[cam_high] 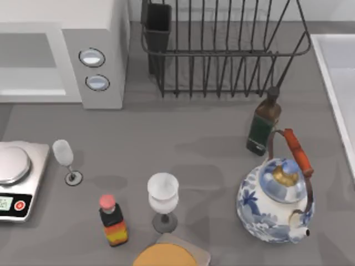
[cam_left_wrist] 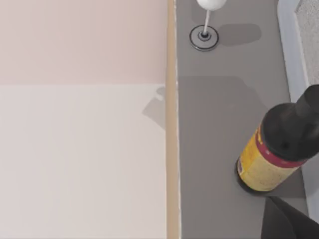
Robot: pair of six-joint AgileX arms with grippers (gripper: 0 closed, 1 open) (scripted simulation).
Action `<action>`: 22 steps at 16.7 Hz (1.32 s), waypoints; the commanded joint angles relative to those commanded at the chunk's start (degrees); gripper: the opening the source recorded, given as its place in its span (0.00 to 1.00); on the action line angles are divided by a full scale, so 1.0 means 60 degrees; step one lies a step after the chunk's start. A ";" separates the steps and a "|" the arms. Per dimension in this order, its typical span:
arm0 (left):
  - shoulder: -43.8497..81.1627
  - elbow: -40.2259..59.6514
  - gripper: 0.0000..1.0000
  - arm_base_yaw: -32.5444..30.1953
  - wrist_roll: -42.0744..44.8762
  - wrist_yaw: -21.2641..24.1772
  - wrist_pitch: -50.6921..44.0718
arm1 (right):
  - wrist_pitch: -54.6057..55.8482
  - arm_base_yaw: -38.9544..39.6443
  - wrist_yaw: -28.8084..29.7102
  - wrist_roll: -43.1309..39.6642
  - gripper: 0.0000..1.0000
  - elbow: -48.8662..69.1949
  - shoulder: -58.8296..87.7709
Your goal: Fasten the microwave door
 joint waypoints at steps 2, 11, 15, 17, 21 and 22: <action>-0.0023 -0.0043 0.00 -0.0040 -0.0001 -0.0032 0.0055 | 0.0000 0.0000 0.0000 0.0000 1.00 0.0000 0.0000; 0.1080 -0.2276 0.00 0.0013 0.0040 0.0013 0.3443 | 0.0000 0.0000 0.0000 0.0000 1.00 0.0000 0.0000; 0.1241 -0.2561 0.00 0.0028 0.0052 0.0024 0.3770 | 0.0000 0.0000 0.0000 0.0000 1.00 0.0000 0.0000; 0.1117 -0.2551 0.00 0.0079 0.0044 0.0030 0.3752 | 0.0000 0.0000 0.0000 0.0000 1.00 0.0000 0.0000; 0.0430 -0.3250 0.00 -0.0362 -0.0422 -0.0202 0.4104 | 0.0000 0.0000 0.0000 0.0000 1.00 0.0000 0.0000; 0.0060 -0.3671 0.00 -0.0579 -0.0652 -0.0316 0.4280 | 0.0000 0.0000 0.0000 0.0000 1.00 0.0000 0.0000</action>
